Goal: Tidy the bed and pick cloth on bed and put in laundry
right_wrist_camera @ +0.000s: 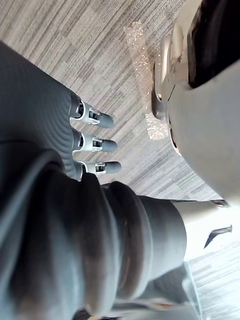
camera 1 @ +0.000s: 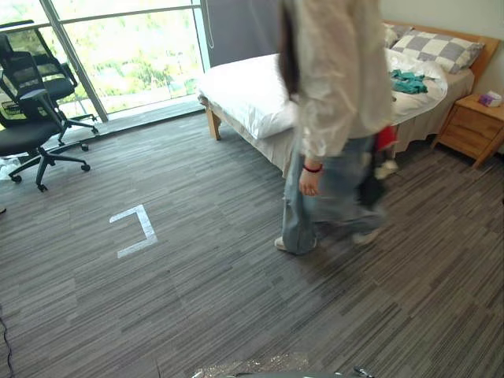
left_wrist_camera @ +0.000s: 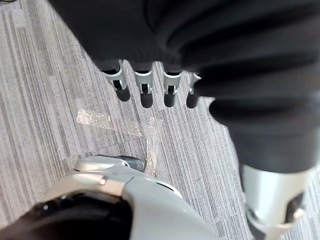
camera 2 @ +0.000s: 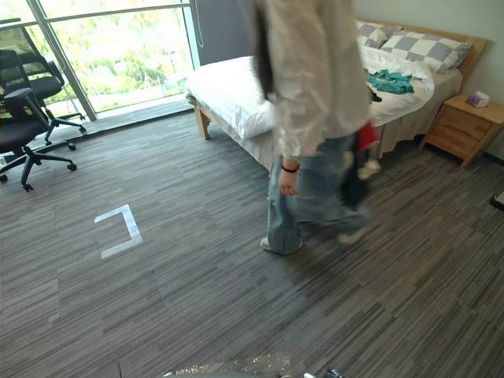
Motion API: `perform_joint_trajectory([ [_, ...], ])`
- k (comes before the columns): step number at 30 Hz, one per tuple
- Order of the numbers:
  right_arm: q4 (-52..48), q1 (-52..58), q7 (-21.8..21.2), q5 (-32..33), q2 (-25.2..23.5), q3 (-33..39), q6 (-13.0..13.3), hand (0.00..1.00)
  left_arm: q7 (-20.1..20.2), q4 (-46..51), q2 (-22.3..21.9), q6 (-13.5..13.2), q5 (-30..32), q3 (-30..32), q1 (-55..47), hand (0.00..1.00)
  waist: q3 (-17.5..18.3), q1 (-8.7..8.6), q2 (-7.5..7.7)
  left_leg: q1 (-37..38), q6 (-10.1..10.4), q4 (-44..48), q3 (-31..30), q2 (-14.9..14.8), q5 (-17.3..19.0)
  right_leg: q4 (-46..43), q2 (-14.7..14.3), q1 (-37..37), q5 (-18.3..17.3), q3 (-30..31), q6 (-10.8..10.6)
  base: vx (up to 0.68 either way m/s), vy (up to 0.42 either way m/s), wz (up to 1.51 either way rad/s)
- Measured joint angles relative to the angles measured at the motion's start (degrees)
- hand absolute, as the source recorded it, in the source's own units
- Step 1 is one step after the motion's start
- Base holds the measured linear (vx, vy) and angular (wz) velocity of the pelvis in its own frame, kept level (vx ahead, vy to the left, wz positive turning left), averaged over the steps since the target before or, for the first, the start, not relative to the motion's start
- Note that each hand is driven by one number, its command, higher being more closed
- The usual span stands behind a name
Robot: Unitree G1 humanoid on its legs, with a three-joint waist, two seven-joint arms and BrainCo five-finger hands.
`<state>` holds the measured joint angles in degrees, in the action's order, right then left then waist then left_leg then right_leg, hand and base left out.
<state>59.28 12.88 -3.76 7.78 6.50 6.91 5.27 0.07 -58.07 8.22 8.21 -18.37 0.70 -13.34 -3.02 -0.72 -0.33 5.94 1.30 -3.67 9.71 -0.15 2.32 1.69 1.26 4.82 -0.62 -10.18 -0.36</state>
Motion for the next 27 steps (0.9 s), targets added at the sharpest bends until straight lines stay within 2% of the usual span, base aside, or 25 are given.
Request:
perform_joint_trajectory([
  [4, 0.13, 0.00, 0.03, 0.09, -0.01, 0.14, 0.06, 0.00, 1.08, -0.20, 0.02, 0.05, 0.60, 0.01, 0.03, 0.00, 0.05, -0.07, -0.07, 1.35, -1.31, -0.81, 1.17, -0.17, -1.72, 2.23, -0.51, 1.49, 0.63, -0.37, 0.82, 0.18, -0.002, -0.06],
  [7, 0.17, -0.35, 0.03, 0.08, -0.25, 0.90, 0.07, 0.00, 1.27, -0.92, 0.11, -0.03, 1.76, 0.03, 1.14, 0.00, -0.89, -0.07, -0.22, 2.31, -1.30, -1.42, 1.47, -0.07, -1.74, 2.64, -0.57, 2.50, 0.60, -0.64, 0.67, 0.13, 0.005, -0.04],
  [9, 0.18, -0.71, 0.04, 0.07, -0.55, 1.54, 0.12, 0.00, 1.30, -0.90, 0.18, -0.03, 2.45, 0.01, 1.24, 0.00, -1.41, -0.13, -0.08, 2.98, -1.25, -1.47, 1.63, -0.06, -1.71, 2.89, -0.54, 3.26, 0.62, -0.72, -0.15, 0.06, 0.000, -0.03],
  [10, 0.17, -0.98, 0.04, 0.08, -0.56, 1.54, 0.20, 0.00, 1.32, -0.90, 0.19, -0.01, 3.16, -0.03, 1.52, 0.00, -1.46, -0.13, -0.10, 3.17, -1.23, -1.45, 1.75, -0.06, -1.70, 3.25, -0.47, 3.64, 0.68, -0.70, -1.75, 0.03, -0.004, -0.05],
  [15, 0.22, -1.46, 0.07, 0.08, -0.89, 1.66, 1.06, 0.00, 2.52, -0.94, 0.40, 0.30, 4.21, -0.08, 2.20, 0.00, -1.95, -0.09, 0.05, 3.92, 0.01, -1.43, 2.22, 0.05, -0.89, 3.47, -0.21, 4.11, 0.08, -0.68, -3.22, -0.02, -0.007, -0.01],
  [27, 0.27, -1.20, -0.03, 0.58, -1.56, 3.45, 2.69, 0.00, 2.87, -1.14, 0.39, -0.15, 5.62, -0.51, 2.38, 0.00, -2.59, -0.15, 0.03, 4.84, -0.36, -1.42, 3.19, -0.07, -0.52, 3.68, -0.32, 4.76, 0.42, -0.26, -2.61, -0.09, -0.029, -0.04],
])
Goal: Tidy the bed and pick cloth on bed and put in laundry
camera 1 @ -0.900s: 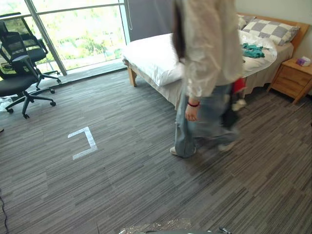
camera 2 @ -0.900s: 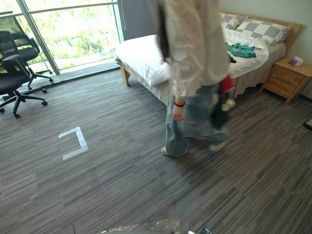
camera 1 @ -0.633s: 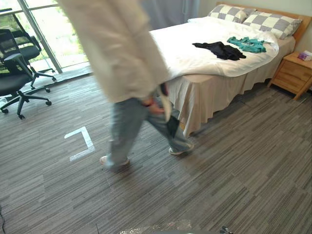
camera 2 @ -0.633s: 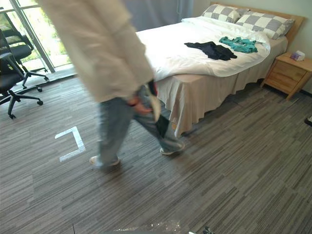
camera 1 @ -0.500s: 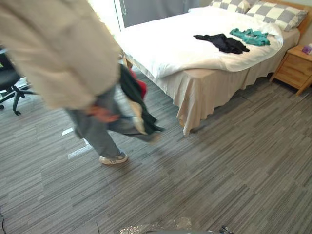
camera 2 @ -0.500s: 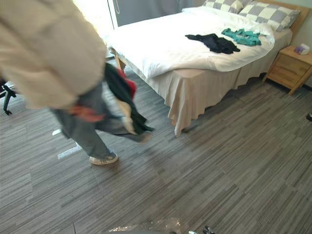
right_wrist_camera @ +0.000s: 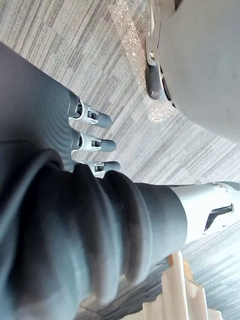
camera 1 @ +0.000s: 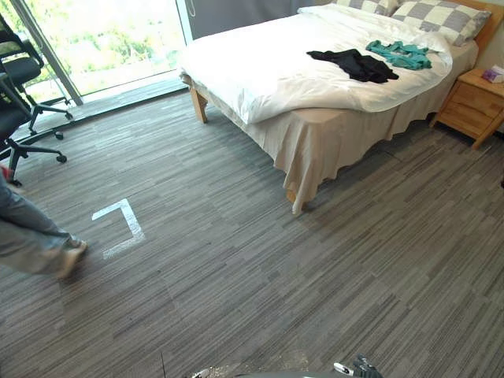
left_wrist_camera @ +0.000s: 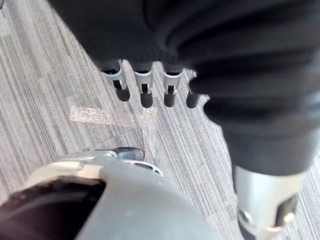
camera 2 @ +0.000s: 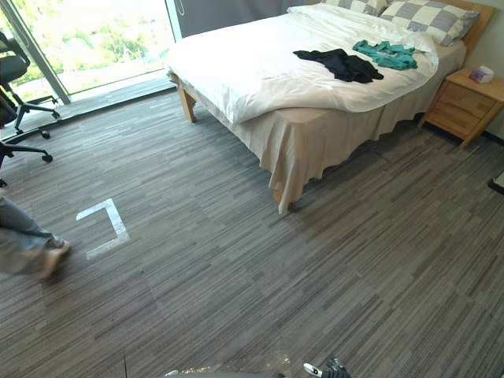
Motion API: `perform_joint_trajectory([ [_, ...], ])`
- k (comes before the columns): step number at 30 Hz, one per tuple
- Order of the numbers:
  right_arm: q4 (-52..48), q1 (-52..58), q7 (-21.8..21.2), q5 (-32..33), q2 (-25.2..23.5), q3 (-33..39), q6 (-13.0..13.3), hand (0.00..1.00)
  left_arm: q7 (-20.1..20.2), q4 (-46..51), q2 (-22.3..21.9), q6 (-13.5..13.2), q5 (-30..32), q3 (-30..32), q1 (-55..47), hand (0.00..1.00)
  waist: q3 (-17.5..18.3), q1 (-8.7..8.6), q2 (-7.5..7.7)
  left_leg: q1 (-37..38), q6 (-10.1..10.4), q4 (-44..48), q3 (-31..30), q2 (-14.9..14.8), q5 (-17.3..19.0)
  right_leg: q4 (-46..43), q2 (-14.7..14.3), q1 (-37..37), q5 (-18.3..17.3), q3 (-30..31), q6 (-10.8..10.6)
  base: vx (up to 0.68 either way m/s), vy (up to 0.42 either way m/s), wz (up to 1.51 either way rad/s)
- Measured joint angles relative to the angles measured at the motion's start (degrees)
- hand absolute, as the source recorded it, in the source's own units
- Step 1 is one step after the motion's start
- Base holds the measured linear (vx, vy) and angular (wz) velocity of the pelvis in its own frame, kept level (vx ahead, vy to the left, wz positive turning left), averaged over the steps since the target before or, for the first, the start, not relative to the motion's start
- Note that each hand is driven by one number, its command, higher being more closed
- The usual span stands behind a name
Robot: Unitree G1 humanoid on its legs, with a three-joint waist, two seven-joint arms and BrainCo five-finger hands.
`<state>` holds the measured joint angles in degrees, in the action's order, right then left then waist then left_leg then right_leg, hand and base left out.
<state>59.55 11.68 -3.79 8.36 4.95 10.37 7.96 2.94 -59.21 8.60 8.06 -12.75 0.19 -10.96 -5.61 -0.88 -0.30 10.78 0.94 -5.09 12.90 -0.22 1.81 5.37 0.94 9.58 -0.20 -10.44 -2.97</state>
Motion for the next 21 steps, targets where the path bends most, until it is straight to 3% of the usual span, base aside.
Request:
perform_joint_trajectory([
  [4, 0.03, -0.05, -0.05, 0.19, 0.13, 0.45, 0.21, 0.00, 0.63, -0.08, -0.04, -0.51, 0.02, -0.07, 0.10, 0.00, -0.25, 0.02, 0.08, -1.38, -0.28, 0.37, 1.47, -0.15, 0.58, -2.56, -0.03, -3.06, -0.88, 1.19, 2.10, -0.10, -0.023, -0.17],
  [7, -0.15, -1.17, 0.36, 2.86, 0.03, 0.47, 0.36, 0.00, 0.89, -0.04, 0.78, -0.53, 0.11, -0.80, 1.47, 0.00, -2.78, -0.41, 0.58, -3.98, -1.87, 5.55, 3.26, -0.50, 2.75, -20.75, 2.22, -12.49, -7.92, 1.20, 0.39, -0.06, -0.009, -0.32],
  [8, -0.19, -1.93, 0.62, 4.20, 0.02, 0.38, 0.36, 0.00, 0.89, -0.07, 1.14, -0.70, 0.05, -0.81, 2.22, 0.00, -4.34, -0.15, 1.09, -5.37, -2.57, 8.87, 5.25, -0.95, 4.00, -28.66, 3.53, -16.98, -8.91, 0.16, -0.28, -0.09, -0.016, -0.62],
  [10, -0.07, -2.97, 1.47, 6.26, -0.26, 0.44, 0.36, 0.00, 0.89, -0.08, 1.74, -1.35, 0.00, -0.82, 2.72, 0.00, -6.28, -0.05, 1.57, -6.13, -2.61, 12.52, 7.84, -1.37, 6.08, -35.52, 5.93, -20.32, -10.45, -4.13, -0.15, -0.07, -0.044, -0.75],
  [12, 0.08, -3.05, 1.61, 7.62, -0.77, 0.80, 0.34, 0.00, 0.76, -0.13, 2.05, -1.51, 0.01, -0.78, 3.21, 0.00, -6.96, -0.65, 2.08, -6.13, -1.92, 15.81, 9.55, -2.19, 8.84, -36.84, 7.16, -20.70, -13.36, -7.61, 1.16, 0.02, -0.104, -0.67],
  [14, -0.57, -3.59, 1.10, 9.40, -0.76, 2.55, 0.38, 0.00, 0.75, -0.16, 1.75, -1.27, 0.01, -1.04, 4.41, 0.00, -8.59, -1.85, 0.52, -6.26, 0.05, 19.35, 10.97, -6.12, 12.10, -37.20, 6.71, -22.61, -15.13, -10.32, 1.44, 0.08, -0.177, -0.59],
  [16, -0.84, -3.99, 1.22, 11.67, -0.18, 3.27, 0.30, 0.00, 0.76, -0.32, 1.51, -1.27, 0.00, -2.69, 7.03, 0.00, -10.82, -2.30, -1.68, -6.76, 1.21, 20.44, 11.66, -10.77, 12.94, -34.53, 5.87, -27.60, -13.64, -8.41, 0.69, 0.10, -0.180, -0.39],
  [17, -0.97, -4.15, 1.22, 12.22, -0.07, 3.25, 0.24, 0.00, 0.77, -0.62, 1.50, -1.42, 0.02, -2.78, 7.84, 0.00, -11.49, -2.72, -2.05, -6.81, 1.61, 20.25, 11.64, -11.96, 13.16, -32.61, 5.91, -29.35, -12.13, -7.10, 0.09, 0.34, -0.403, -0.36],
  [18, -1.35, -3.83, 1.21, 12.79, -1.39, 3.43, -0.32, 0.00, 0.75, -1.13, 2.20, -2.34, 0.07, -2.19, 8.32, 0.00, -12.88, -3.64, -0.88, -4.64, 3.34, 18.12, 11.64, -13.07, 13.35, -24.29, 7.60, -32.30, -5.95, -2.89, -4.46, 0.28, -0.297, -0.26],
  [19, -1.41, -3.60, 1.21, 12.74, -1.51, 3.53, -0.37, 0.00, 0.72, -1.13, 2.36, -2.44, 0.08, -2.01, 8.40, 0.00, -13.14, -3.68, -0.49, -3.79, 4.13, 17.81, 11.68, -13.13, 13.40, -23.04, 8.20, -32.36, -5.13, -2.25, -5.20, 0.41, -0.396, -0.38],
  [20, -1.77, -2.22, 1.12, 12.07, -2.43, 4.64, -0.59, 0.00, 0.63, -1.30, 2.77, -2.44, 0.08, -1.39, 7.88, 0.00, -13.82, -3.77, 0.77, -0.53, 7.05, 17.65, 12.26, -14.08, 14.32, -20.56, 10.06, -31.56, -3.22, -0.84, -4.88, 0.45, -0.429, -0.31],
  [21, -1.87, -0.15, 0.97, 11.06, -3.50, 6.67, -0.60, 0.00, 0.60, -1.40, 2.41, -2.50, 0.08, -0.05, 7.33, 0.00, -13.67, -4.02, 0.85, 3.48, 8.74, 17.71, 12.66, -15.98, 15.68, -24.73, 11.29, -31.41, 0.01, -1.85, -3.14, 0.56, -0.518, -0.28],
])
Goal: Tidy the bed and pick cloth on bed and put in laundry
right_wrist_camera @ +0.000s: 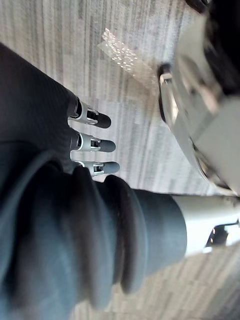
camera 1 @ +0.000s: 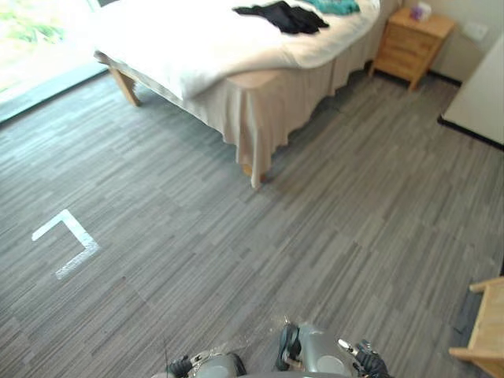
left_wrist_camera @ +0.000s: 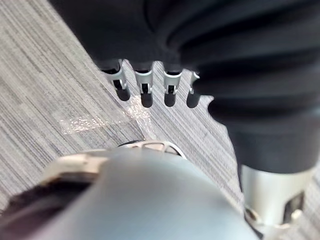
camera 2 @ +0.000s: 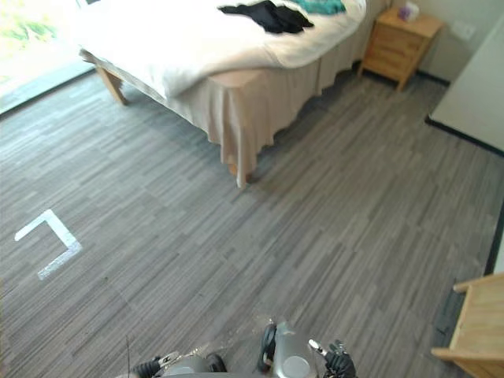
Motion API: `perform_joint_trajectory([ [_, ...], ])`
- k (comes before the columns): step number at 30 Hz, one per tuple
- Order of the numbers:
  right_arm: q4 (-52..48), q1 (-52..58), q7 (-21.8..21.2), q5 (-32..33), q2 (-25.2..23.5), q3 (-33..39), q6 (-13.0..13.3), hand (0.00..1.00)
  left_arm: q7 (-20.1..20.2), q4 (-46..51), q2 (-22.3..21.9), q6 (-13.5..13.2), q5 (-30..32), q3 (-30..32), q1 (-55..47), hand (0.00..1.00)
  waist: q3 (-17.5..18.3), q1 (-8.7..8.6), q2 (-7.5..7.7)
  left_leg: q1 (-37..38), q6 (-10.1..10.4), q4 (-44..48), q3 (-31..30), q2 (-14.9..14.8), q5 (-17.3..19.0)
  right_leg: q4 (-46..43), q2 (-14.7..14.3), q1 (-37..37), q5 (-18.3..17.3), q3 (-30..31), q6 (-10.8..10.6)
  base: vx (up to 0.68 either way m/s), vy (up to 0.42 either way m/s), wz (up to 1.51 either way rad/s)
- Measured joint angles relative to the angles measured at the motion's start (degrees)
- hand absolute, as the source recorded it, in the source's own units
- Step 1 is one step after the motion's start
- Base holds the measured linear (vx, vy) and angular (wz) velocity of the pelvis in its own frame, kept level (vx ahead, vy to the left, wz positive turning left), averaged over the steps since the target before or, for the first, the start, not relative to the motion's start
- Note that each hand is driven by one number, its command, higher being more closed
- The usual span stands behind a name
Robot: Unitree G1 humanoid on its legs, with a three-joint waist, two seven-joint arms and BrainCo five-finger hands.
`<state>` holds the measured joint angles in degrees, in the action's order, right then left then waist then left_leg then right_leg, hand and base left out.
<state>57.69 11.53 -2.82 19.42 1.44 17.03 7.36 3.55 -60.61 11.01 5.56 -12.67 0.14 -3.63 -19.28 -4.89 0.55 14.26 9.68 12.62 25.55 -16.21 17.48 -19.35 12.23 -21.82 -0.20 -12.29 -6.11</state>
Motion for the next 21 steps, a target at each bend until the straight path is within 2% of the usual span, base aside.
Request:
perform_joint_trajectory([
  [1, 0.01, 0.61, -0.19, -0.85, 0.01, 0.72, -0.14, 0.00, 0.05, 0.01, -0.69, -0.06, -0.02, 0.35, -0.26, 0.00, 0.35, -0.69, -0.53, 1.56, -0.85, -0.32, 0.10, -1.60, 0.82, -4.21, -0.65, -0.66, 0.17, -0.79, 0.69, 0.51, -0.448, 0.10],
  [2, 0.09, 2.27, -0.29, -3.12, -0.22, 1.70, -0.12, 0.00, 0.14, -0.02, -1.27, -0.24, -0.02, 0.65, -0.86, 0.00, 2.33, -2.16, -1.88, 3.01, -5.62, -0.90, -0.22, -3.73, 1.70, -11.67, -2.06, -2.55, -3.85, -2.18, 3.83, 0.62, -0.366, 0.07],
  [3, 1.17, 2.05, -0.47, -5.57, -0.40, 3.48, 0.00, 0.00, 0.50, 0.54, -2.83, -1.41, -0.04, 1.76, -0.69, 0.00, 3.03, -2.13, -2.96, 2.27, -8.51, 5.56, -2.71, -4.71, -0.46, -15.90, -3.46, -3.73, -8.52, -2.57, 6.57, 0.65, -0.353, -0.04],
  [4, 1.61, 1.65, -0.70, -6.46, -0.12, 4.12, 0.09, 0.00, 0.69, 0.88, -3.70, -1.94, -0.03, 2.79, -0.64, 0.00, 3.07, -2.14, -3.26, 0.93, -9.27, 10.26, -3.20, -5.12, -2.53, -17.03, -4.34, -3.62, -10.16, -2.40, 7.38, 0.80, -0.439, -0.37],
  [5, 1.65, 1.69, -0.94, -7.45, 0.25, 4.72, 0.50, 0.00, 1.18, 0.81, -5.47, -2.32, -0.03, 4.26, -0.47, 0.00, 3.69, -2.50, -4.22, -0.76, -10.13, 15.70, -4.32, -6.73, -9.34, -17.42, -6.19, -1.89, -13.23, -2.60, 8.01, 0.54, -0.312, -0.32],
  [6, 1.69, 1.73, -1.09, -8.11, 0.60, 4.77, 0.97, 0.00, 1.06, 0.87, -6.42, -2.91, 0.04, 4.96, -0.53, 0.00, 3.81, -2.39, -4.54, -2.26, -8.81, 19.36, -7.39, -7.17, -13.15, -16.52, -7.29, -0.31, -14.16, -2.57, 8.50, 0.65, -0.346, -0.35],
  [7, 1.98, 0.93, -1.17, -9.27, 1.79, 4.63, 1.44, 0.00, 1.02, 1.58, -7.48, -4.83, 0.07, 6.28, -0.57, 0.00, 3.49, -1.93, -5.14, -8.12, -4.81, 32.22, -15.06, -6.47, -13.69, -12.69, -9.98, 3.71, -14.69, -2.44, 9.06, 0.61, -0.245, -0.30],
  [8, 3.30, -1.08, -1.15, -9.41, 2.48, 3.99, 2.08, 0.00, 1.13, 2.07, -7.32, -6.33, 0.07, 7.29, -0.38, 0.00, 3.24, -1.91, -5.57, -14.45, -3.11, 44.82, -18.77, -4.26, -9.66, -7.53, -12.00, 9.41, -14.36, -2.12, 9.85, 0.59, -0.197, -0.22],
  [9, 4.04, -1.69, -1.34, -9.38, 2.96, 3.41, 2.76, 0.00, 1.20, 2.09, -7.09, -6.91, -0.03, 7.39, -0.38, 0.00, 2.92, -1.80, -4.93, -16.94, -3.10, 48.41, -19.50, -2.53, -7.63, -4.87, -12.52, 12.70, -14.25, -2.10, 9.95, 0.58, -0.126, -0.05],
  [10, 3.79, -1.72, -2.17, -9.21, 3.51, 2.18, 3.85, 0.00, 1.51, 3.50, -6.80, -8.39, -0.26, 7.39, -0.38, 0.00, 2.81, -0.38, -3.95, -21.08, -3.69, 49.85, -18.12, 0.46, -5.03, 0.08, -13.13, 19.11, -13.17, -2.09, 10.10, 0.60, -0.107, -0.11],
  [11, 2.19, -1.72, -2.67, -8.64, 3.49, 2.09, 4.65, 0.00, 2.11, 5.32, -6.99, -9.45, -0.37, 7.51, -0.48, 0.00, 2.97, 1.51, -3.45, -25.06, -5.36, 46.76, -14.01, 1.67, -3.46, 3.81, -13.38, 23.86, -13.04, -2.41, 9.93, 0.59, -0.106, -0.16],
  [12, 0.83, -1.76, -3.07, -8.38, 3.29, 2.00, 5.14, 0.00, 2.48, 6.13, -7.20, -9.92, -0.38, 7.90, -0.47, 0.00, 2.96, 2.35, -3.28, -26.96, -6.13, 43.91, -11.21, 1.85, -2.82, 5.23, -13.41, 25.70, -13.12, -2.57, 9.80, 0.58, -0.108, -0.18],
  [13, -1.53, -2.40, -3.74, -7.63, 3.26, 1.10, 6.04, 0.00, 2.78, 7.22, -7.99, -10.91, -0.22, 9.13, -0.43, 0.00, 3.02, 3.17, -3.01, -30.19, -7.11, 36.75, -5.40, 2.34, -2.28, 7.72, -13.10, 29.10, -13.56, -3.18, 9.03, 0.75, -0.092, -0.11],
  [14, -3.23, -2.87, -3.99, -7.17, 3.38, -0.09, 6.46, 0.00, 2.74, 7.45, -8.59, -11.68, -0.23, 9.78, -0.44, 0.00, 3.21, 3.70, -2.56, -32.06, -7.52, 28.45, 2.07, 2.46, -2.51, 9.35, -12.43, 32.50, -14.39, -3.67, 7.62, 0.77, -0.067, -0.08],
  [15, -4.08, -2.86, -4.41, -7.12, 3.31, -0.23, 6.85, 0.00, 2.74, 7.74, -8.71, -11.90, -0.24, 9.79, -0.45, 0.00, 3.33, 3.94, -2.29, -32.52, -7.64, 24.16, 5.86, 2.73, -2.72, 10.06, -11.92, 34.13, -14.94, -4.17, 6.69, 0.69, -0.019, -0.02],
  [17, -5.55, -2.42, -4.91, -7.13, 2.68, -1.95, 7.52, 0.00, 2.76, 8.25, -9.01, -11.83, -0.26, 9.79, -0.72, 0.00, 4.96, 4.33, -0.98, -33.01, -10.51, 11.15, 17.12, 4.77, -5.32, 12.50, -10.33, 40.92, -18.22, -6.53, 2.00, 0.65, 0.057, 0.02],
  [18, -5.55, -2.29, -4.88, -7.17, 2.51, -2.11, 7.48, 0.00, 2.74, 8.20, -9.00, -11.55, -0.28, 9.78, -1.24, 0.00, 5.83, 4.62, -0.83, -33.16, -11.02, 9.09, 18.24, 5.33, -5.42, 12.28, -10.15, 41.97, -19.00, -6.60, 1.23, 0.99, 0.160, -0.08],
  [19, -4.67, -2.07, -4.72, -7.48, 1.95, -1.79, 7.14, 0.00, 2.68, 8.09, -8.45, -10.92, -0.33, 9.73, -1.37, 0.00, 7.65, 5.67, 0.64, -33.31, -19.62, 8.53, 16.86, 7.52, -11.49, 9.25, -8.23, 42.76, -20.71, -6.63, 0.25, 0.91, 0.178, -0.01],
  [20, -2.00, -3.05, -4.69, -8.17, 0.91, -1.12, 6.92, 0.00, 2.17, 7.22, -7.19, -10.27, -0.42, 9.72, -1.34, 0.00, 9.83, 5.62, 3.22, -33.53, -22.80, 10.40, 15.65, 9.77, -10.96, -0.31, -4.60, 39.37, -21.37, -6.62, -1.24, 1.27, 0.269, 0.36],
  [21, 0.66, -4.82, -4.76, -8.88, 0.67, -1.10, 6.47, 0.00, 1.74, 6.13, -6.67, -9.33, -0.37, 9.49, -0.17, 0.00, 10.13, 4.72, 3.55, -32.19, -22.65, 11.03, 13.34, 11.69, -7.87, -18.68, -0.91, 32.28, -15.65, -5.78, -1.68, 0.89, 0.200, 0.64],
])
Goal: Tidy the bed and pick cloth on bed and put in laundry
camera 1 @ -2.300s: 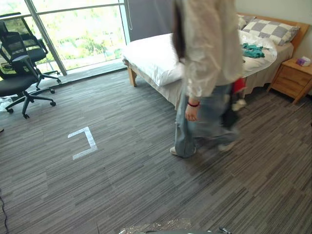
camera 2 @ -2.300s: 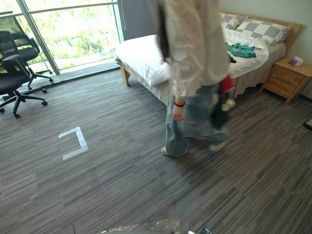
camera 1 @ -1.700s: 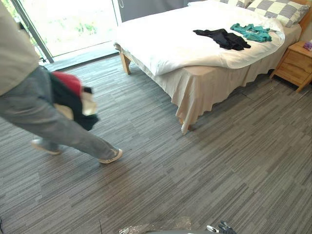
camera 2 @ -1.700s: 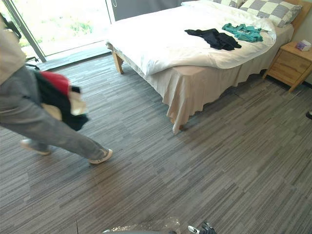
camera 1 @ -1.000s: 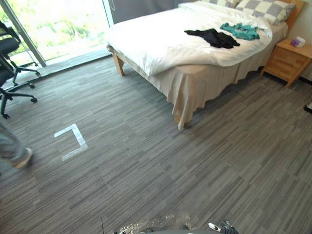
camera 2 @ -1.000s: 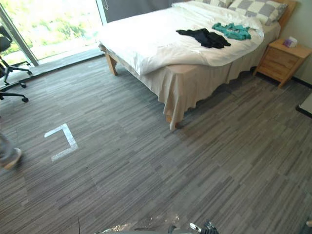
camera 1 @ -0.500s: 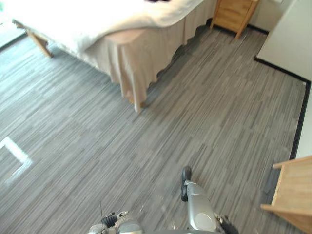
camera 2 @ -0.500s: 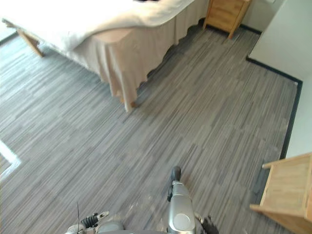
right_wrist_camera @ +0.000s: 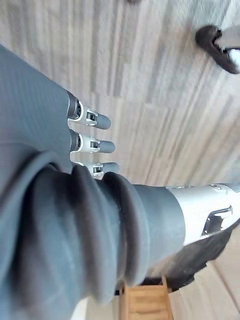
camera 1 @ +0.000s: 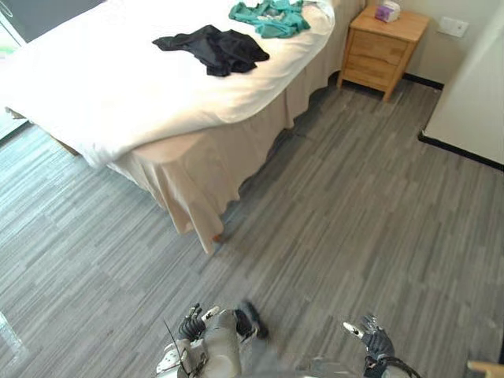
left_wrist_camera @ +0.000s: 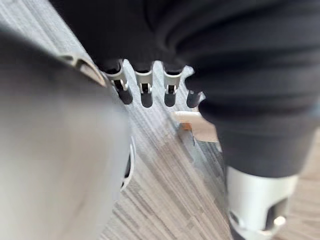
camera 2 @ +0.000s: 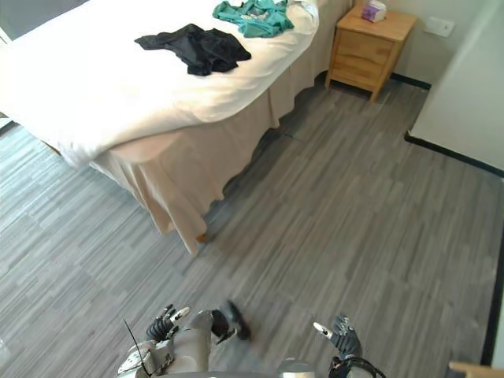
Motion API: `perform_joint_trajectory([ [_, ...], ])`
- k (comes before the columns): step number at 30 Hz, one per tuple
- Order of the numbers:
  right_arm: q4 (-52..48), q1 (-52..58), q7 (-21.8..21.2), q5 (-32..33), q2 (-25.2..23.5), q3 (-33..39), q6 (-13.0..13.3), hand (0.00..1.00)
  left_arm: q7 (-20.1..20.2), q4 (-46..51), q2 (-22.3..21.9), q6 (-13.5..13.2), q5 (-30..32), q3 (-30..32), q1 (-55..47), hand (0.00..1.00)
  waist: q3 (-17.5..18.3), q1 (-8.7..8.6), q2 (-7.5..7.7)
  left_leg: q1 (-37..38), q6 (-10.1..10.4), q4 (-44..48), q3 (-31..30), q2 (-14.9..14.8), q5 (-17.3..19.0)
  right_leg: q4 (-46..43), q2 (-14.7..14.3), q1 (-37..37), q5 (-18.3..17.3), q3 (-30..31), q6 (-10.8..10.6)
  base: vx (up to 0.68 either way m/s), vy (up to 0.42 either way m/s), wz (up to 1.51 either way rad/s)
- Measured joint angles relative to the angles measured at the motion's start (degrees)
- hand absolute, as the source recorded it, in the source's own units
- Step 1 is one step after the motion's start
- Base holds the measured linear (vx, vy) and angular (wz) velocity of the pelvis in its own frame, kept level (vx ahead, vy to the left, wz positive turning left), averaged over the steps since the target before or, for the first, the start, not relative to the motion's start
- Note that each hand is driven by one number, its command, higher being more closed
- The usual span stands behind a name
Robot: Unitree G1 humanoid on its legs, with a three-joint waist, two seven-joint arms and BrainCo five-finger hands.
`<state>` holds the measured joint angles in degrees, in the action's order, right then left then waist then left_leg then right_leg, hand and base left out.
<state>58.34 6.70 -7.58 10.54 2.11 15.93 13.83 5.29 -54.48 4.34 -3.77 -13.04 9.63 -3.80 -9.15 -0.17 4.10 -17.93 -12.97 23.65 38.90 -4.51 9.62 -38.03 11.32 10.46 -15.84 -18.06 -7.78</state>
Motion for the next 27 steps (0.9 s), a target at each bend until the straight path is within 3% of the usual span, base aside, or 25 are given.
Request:
perform_joint_trajectory([
  [2, 2.20, -1.38, -0.10, -0.71, -0.26, -0.02, -0.63, 0.00, -0.48, -1.24, 0.42, 0.34, -0.01, -0.34, 0.55, 0.00, -0.24, -1.03, 0.35, 2.59, 1.39, -0.32, -2.95, 1.66, 1.55, -14.16, 1.71, -6.83, 0.78, 2.89, 0.29, 0.74, 0.169, 0.99],
  [3, 2.86, -1.15, -0.04, -1.27, -0.70, -0.06, -0.63, 0.00, -0.57, -3.00, 0.80, 0.90, -0.35, -0.78, 0.39, 0.00, -0.66, -2.16, -0.22, 9.27, 2.59, -2.92, -6.88, 3.32, 2.36, -19.39, 1.92, -10.79, -1.16, 3.41, 1.26, 0.77, 0.135, 1.03],
  [4, 2.88, -1.07, -0.04, -1.30, -0.68, -0.06, -0.59, 0.00, -0.56, -3.30, 0.83, 0.92, -0.41, -1.02, 0.40, 0.00, -0.66, -2.19, -0.22, 10.19, 2.59, -3.35, -7.65, 3.47, 2.37, -19.33, 1.86, -10.95, -1.40, 3.45, 1.45, 0.90, 0.100, 1.62],
  [5, 2.12, -0.14, -0.06, -1.09, 0.18, 0.36, 0.56, 0.00, -0.34, -4.74, 1.02, 1.12, -0.62, -3.22, 0.29, 0.00, -1.70, -2.47, -2.72, 18.32, 3.18, -7.76, -14.50, 3.48, 2.03, -13.91, -1.42, -13.87, -3.19, 4.70, 4.26, 0.69, -0.025, 1.73],
  [7, 0.61, 1.86, 0.06, 0.24, 0.45, 0.79, 1.76, 0.00, 0.14, -4.77, 0.88, 0.78, -1.12, -3.20, 0.98, 0.00, -1.64, -2.66, -3.09, 23.19, 4.82, -10.94, -22.68, 3.26, 1.01, -3.52, -4.66, -17.86, -3.15, 8.35, 4.37, 0.65, -0.124, 2.25],
  [9, 0.51, 3.10, 0.37, 1.86, -0.07, 1.66, 2.18, 0.00, 1.33, -4.58, 0.06, 0.04, -1.10, -2.52, 1.52, 0.00, -1.52, -2.75, -2.90, 26.12, 8.93, -12.40, -28.53, 3.53, 2.59, 8.87, -4.94, -21.29, 1.01, 14.45, 2.19, 0.54, -0.213, 2.22],
  [10, 0.67, 4.13, 0.59, 2.04, -0.62, 1.46, 2.07, 0.00, 2.02, -4.27, -0.27, -0.31, -1.12, -1.72, 0.79, 0.00, -1.00, -2.30, -1.88, 28.56, 11.45, -13.63, -30.53, 4.48, 5.02, 15.87, -4.39, -23.07, 8.12, 17.06, 2.39, 0.63, -0.310, 1.74],
  [11, 0.79, 4.77, 0.72, 2.16, -2.53, -0.47, 2.01, 0.00, 2.23, -2.95, 0.82, -0.94, -1.65, 1.34, -1.58, 0.00, 0.26, -1.39, 1.70, 30.14, 13.08, -12.97, -31.98, 6.15, 6.55, 18.79, -3.74, -25.67, 18.80, 18.17, 1.91, 0.64, -0.364, 1.35],
  [12, 0.80, 4.23, 0.29, 2.39, -1.82, -0.79, 2.02, 0.00, 1.92, -3.31, 0.12, -1.10, -2.37, 2.87, -1.93, 0.00, 0.46, -1.15, 0.72, 30.80, 13.79, -11.97, -32.58, 4.81, 7.85, 14.37, -3.47, -25.81, 16.76, 16.94, 0.65, 0.60, -0.388, 0.77],
  [13, 0.03, 4.23, -0.22, 2.32, 0.57, -2.98, 2.13, 0.00, 2.13, -3.25, -1.71, -1.33, -3.37, 4.12, -3.27, 0.00, 1.21, -0.78, -2.29, 30.52, 14.37, -9.63, -32.34, 2.14, 8.06, 12.38, -4.67, -25.30, 15.52, 14.97, 1.56, 0.52, -0.337, 0.53],
  [16, -1.91, 3.26, -0.25, 2.29, 2.96, -3.57, 0.70, 0.00, 2.24, -1.88, -5.42, -2.96, -9.24, 5.13, -4.89, 0.00, 0.80, -0.44, -6.25, 29.08, 15.79, -2.47, -32.29, -1.98, 7.21, 15.24, -6.40, -19.62, 11.00, 10.77, 3.59, 0.43, -0.301, 0.52],
  [17, -1.81, 2.93, -0.13, 2.27, 2.96, -3.58, 0.09, 0.00, 2.29, -1.45, -5.70, -3.36, -11.29, 5.70, -4.93, 0.00, 0.55, -0.50, -5.91, 27.12, 17.93, 2.12, -32.23, -2.91, 5.91, 16.77, -6.34, -17.63, 9.98, 9.77, 4.91, 0.31, -0.275, 0.64],
  [19, -1.52, 2.83, 0.11, 2.34, 2.91, -3.85, -1.26, 0.00, 2.80, -1.02, -5.90, -4.79, -15.28, 6.19, -5.18, 0.00, 0.50, -0.51, -5.89, 24.75, 18.03, 5.81, -28.96, -5.91, 6.07, 21.15, -6.01, -12.37, 9.99, 6.61, 5.52, 0.18, -0.230, 0.70],
  [21, -1.06, 2.57, 0.08, 2.24, 2.86, -3.72, -2.28, 0.00, 2.87, -0.74, -5.93, -6.70, -18.01, 6.22, -5.23, 0.00, 0.74, -0.39, -5.66, 24.82, 17.89, -1.09, -24.56, -6.47, 5.29, 23.05, -5.23, -10.11, 9.98, 4.42, 5.35, 0.09, -0.135, 0.61],
  [22, -1.01, 2.16, 0.00, 2.25, 3.49, -3.37, -2.95, 0.00, 2.71, 0.46, -5.83, -7.62, -19.08, 6.53, -5.07, 0.00, 0.91, -0.50, -6.38, 24.13, 17.31, -7.62, -23.53, -6.37, -0.13, 23.80, -5.46, -9.73, 9.95, 3.37, 5.13, 0.04, -0.031, 0.34],
  [23, -0.45, 2.01, 0.06, 2.23, 4.01, -2.91, -3.30, 0.00, 2.15, 0.98, -5.46, -8.61, -19.81, 7.76, -5.17, 0.00, 1.50, -0.29, -6.85, 25.12, 18.09, -9.97, -23.16, -5.99, -0.69, 24.48, -5.42, -9.72, 9.99, 3.36, 4.88, 0.05, 0.010, 0.37],
  [25, 0.77, 1.98, 0.03, 2.32, 4.21, -1.55, -4.17, 0.00, -0.63, 4.06, -4.90, -10.73, -20.06, 13.06, -4.95, 0.00, 2.58, -0.47, -7.48, 25.94, 18.60, -15.72, -23.33, -5.31, -1.55, 27.06, -5.64, -9.70, 11.28, 2.22, 4.50, 0.03, 0.050, 0.25],
  [27, 2.64, 2.47, -0.21, 2.45, 3.96, 0.83, -4.71, 0.00, -4.54, 10.23, -0.05, -12.92, -18.68, 20.61, -3.69, 0.00, 2.85, -0.13, -7.97, 25.96, 18.45, -19.33, -23.17, -4.48, -3.76, 30.92, -5.92, -8.90, 13.84, 1.77, 4.30, 0.03, 0.039, 0.12],
])
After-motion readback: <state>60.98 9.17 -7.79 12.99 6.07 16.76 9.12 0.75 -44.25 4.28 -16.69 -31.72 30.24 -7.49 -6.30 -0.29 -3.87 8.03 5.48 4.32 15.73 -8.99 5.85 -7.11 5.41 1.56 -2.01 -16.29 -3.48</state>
